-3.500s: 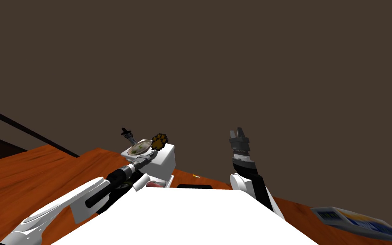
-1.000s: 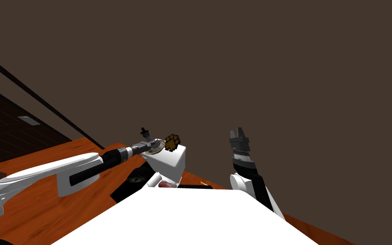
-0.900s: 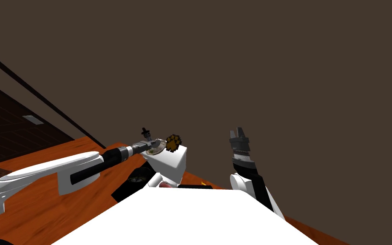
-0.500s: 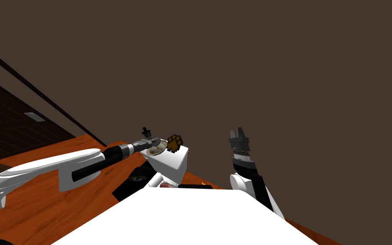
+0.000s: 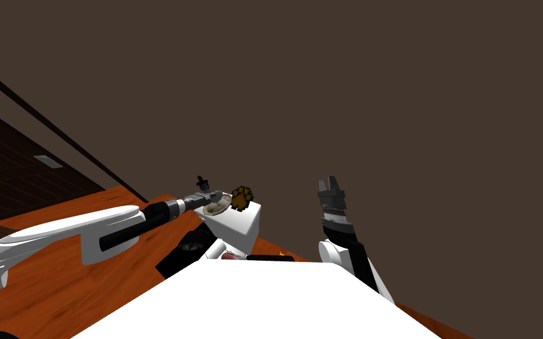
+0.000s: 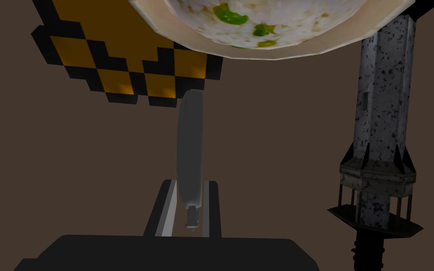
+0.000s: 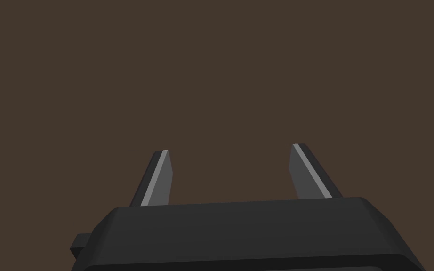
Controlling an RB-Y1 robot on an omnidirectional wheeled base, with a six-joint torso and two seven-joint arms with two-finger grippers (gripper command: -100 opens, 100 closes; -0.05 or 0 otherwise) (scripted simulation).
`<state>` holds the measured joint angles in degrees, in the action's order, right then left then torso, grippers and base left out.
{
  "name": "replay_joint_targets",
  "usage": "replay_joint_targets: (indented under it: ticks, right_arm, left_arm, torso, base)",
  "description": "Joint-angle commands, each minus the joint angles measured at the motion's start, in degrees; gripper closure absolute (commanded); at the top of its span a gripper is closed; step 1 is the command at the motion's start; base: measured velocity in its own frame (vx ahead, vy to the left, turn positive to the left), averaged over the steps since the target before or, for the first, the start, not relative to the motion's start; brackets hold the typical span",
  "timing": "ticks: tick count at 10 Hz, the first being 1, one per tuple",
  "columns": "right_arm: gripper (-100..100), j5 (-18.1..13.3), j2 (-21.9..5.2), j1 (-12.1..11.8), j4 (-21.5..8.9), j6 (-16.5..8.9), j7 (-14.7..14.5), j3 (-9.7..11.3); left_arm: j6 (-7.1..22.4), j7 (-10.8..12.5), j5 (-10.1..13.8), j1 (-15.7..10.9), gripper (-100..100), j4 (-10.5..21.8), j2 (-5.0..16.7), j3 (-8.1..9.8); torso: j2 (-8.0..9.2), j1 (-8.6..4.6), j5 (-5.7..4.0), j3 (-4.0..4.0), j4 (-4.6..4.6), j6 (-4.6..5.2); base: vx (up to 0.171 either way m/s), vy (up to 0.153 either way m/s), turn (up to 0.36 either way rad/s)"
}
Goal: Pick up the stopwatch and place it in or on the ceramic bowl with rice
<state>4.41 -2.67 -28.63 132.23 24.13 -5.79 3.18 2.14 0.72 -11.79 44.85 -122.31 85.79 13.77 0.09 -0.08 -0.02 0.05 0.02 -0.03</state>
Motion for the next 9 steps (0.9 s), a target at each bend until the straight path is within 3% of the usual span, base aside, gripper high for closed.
replay_joint_targets:
  ticks: [1, 3, 4, 6, 9]
  right_arm:
    - [0, 0.00, 0.00, 0.00, 0.00, 0.00, 0.00, 0.00]
    - [0, 0.00, 0.00, 0.00, 0.00, 0.00, 0.00, 0.00]
    - [0, 0.00, 0.00, 0.00, 0.00, 0.00, 0.00, 0.00]
    - [0, 0.00, 0.00, 0.02, 0.00, 0.00, 0.00, 0.00]
    - [0, 0.00, 0.00, 0.01, 0.00, 0.00, 0.00, 0.00]
  left_arm:
    - [0.01, 0.00, 0.00, 0.00, 100, 0.01, 0.00, 0.00]
    - [0.01, 0.00, 0.00, 0.00, 100, 0.01, 0.00, 0.00]
    - [-0.63, 0.70, 1.34, -0.63, 100, -0.11, 1.76, 0.02]
    - [-1.06, 1.28, 2.37, -1.05, 100, -0.22, 3.14, 0.10]
    - [-1.70, 2.41, 4.21, -1.76, 100, -0.52, 5.65, 0.39]
  torso:
    - [0.00, 0.00, 0.00, 0.00, 0.00, 0.00]
    - [0.00, 0.00, 0.00, 0.00, 0.00, 0.01]
    - [0.01, 0.00, -0.01, 0.01, 0.01, 0.00]
    - [0.69, 0.15, 0.02, 0.39, 0.14, -0.07]
    - [0.57, 0.09, 0.01, 0.34, 0.13, -0.03]
  base:
    - [0.007, -0.007, 0.022]
    - [-0.005, 0.005, -0.016]
    - [-0.117, 0.025, 0.042]
    - [-0.180, 0.045, 0.042]
    - [-0.103, 0.035, -0.013]
